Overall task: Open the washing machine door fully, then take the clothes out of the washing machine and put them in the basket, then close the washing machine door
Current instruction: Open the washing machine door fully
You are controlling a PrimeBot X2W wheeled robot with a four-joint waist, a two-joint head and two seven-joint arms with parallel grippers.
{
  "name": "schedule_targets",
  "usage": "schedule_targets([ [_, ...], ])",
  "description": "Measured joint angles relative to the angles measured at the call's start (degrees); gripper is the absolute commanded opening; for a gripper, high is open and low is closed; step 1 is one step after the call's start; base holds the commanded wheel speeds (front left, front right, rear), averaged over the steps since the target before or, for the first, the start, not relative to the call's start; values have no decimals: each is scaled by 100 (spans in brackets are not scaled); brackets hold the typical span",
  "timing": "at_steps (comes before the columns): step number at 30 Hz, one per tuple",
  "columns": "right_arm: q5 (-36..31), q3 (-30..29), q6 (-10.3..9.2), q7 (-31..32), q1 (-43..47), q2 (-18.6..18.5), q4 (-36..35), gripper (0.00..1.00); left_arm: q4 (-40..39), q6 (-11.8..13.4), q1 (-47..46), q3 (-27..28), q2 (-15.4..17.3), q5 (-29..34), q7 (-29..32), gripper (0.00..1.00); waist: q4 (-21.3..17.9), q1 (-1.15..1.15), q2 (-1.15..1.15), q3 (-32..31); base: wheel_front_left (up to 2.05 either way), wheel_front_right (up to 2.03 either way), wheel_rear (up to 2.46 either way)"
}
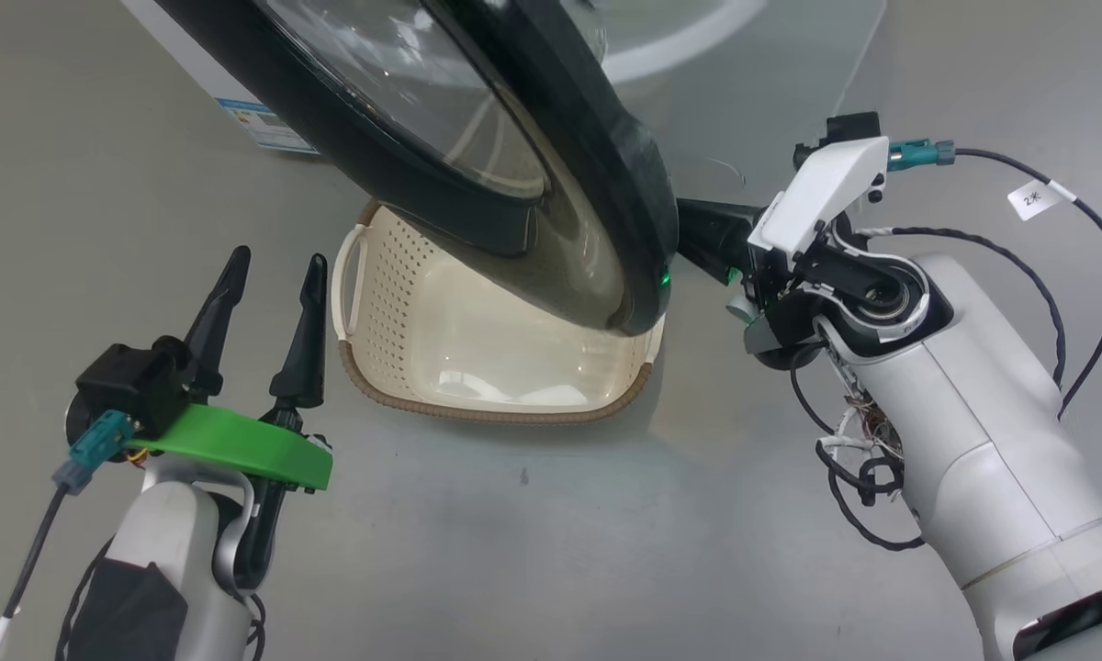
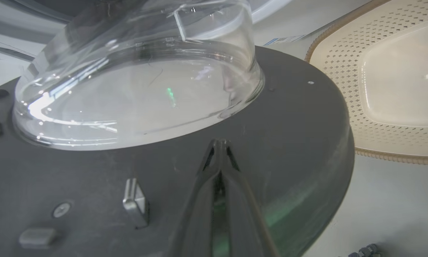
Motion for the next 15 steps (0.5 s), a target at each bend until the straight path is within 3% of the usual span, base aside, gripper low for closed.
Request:
schedule_targets([
  [15, 587, 671, 0, 190, 633, -5, -249, 0, 189, -5, 213, -118, -147, 3, 0, 100, 703, 0, 0, -466, 0, 0, 0],
])
